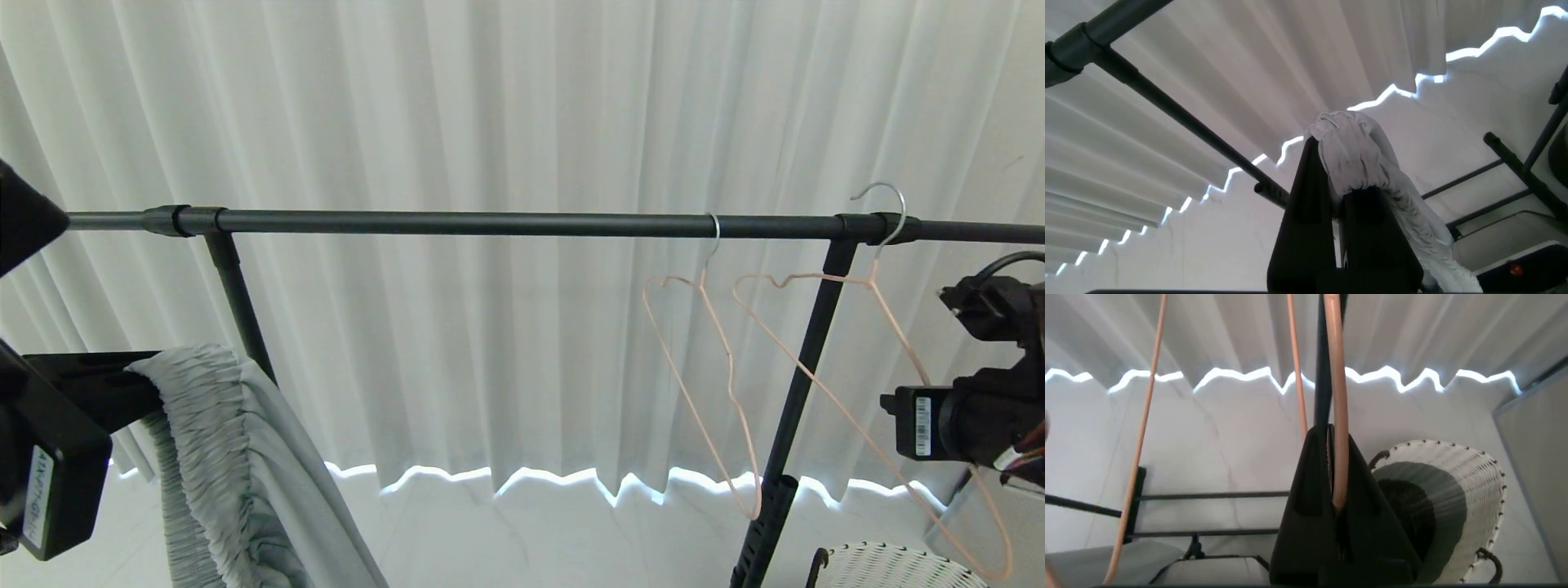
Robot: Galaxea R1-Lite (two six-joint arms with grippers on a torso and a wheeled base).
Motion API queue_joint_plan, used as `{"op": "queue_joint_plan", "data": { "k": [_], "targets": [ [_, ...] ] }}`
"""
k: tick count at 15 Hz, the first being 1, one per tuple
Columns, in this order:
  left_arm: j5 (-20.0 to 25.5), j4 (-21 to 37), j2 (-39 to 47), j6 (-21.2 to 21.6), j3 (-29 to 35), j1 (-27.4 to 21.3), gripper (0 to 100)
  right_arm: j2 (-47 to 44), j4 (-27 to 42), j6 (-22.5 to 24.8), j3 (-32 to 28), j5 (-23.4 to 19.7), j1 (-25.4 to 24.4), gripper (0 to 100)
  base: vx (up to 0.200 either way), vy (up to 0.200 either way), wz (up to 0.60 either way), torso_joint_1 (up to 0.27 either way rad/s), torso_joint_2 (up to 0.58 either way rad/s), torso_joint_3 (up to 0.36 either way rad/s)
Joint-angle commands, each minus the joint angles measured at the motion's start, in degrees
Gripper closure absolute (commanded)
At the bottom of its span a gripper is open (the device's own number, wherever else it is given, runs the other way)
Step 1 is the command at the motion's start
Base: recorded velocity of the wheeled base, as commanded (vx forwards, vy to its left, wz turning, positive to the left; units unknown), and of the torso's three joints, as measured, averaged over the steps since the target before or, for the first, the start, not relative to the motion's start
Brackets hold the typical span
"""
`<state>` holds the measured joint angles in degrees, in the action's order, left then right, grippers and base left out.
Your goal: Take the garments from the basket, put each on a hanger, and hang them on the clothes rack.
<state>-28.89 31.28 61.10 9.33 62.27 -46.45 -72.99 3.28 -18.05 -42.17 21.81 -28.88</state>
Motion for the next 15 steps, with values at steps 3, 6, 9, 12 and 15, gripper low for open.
{"op": "queue_joint_plan", "data": {
  "k": [3,6,9,12,15],
  "targets": [
    [0.0,0.0,0.0,0.0,-1.0,0.0,100,9.4,0.8,2.9,6.4,0.2,-0.7,100,-0.2,0.0,0.0,0.002,0.0,0.001],
    [0.0,0.0,0.1,0.8,-1.2,0.0,100,13.0,1.7,3.7,8.5,0.3,-0.7,100,-0.2,0.0,0.0,0.004,0.0,0.004],
    [0.0,0.0,0.4,0.9,-1.3,0.0,100,16.3,3.2,4.3,10.6,0.1,-0.7,100,-0.2,0.0,0.0,0.001,0.0,0.007],
    [0.0,0.0,0.4,0.9,-1.5,0.0,100,17.7,3.6,4.4,11.5,0.0,-0.7,100,-0.2,0.0,0.0,0.002,0.0,0.005],
    [0.0,0.0,0.4,0.9,-1.6,0.0,100,18.2,4.5,4.6,11.5,-0.2,-0.7,100,-0.2,0.0,0.0,-0.001,0.0,0.002]
  ]
}}
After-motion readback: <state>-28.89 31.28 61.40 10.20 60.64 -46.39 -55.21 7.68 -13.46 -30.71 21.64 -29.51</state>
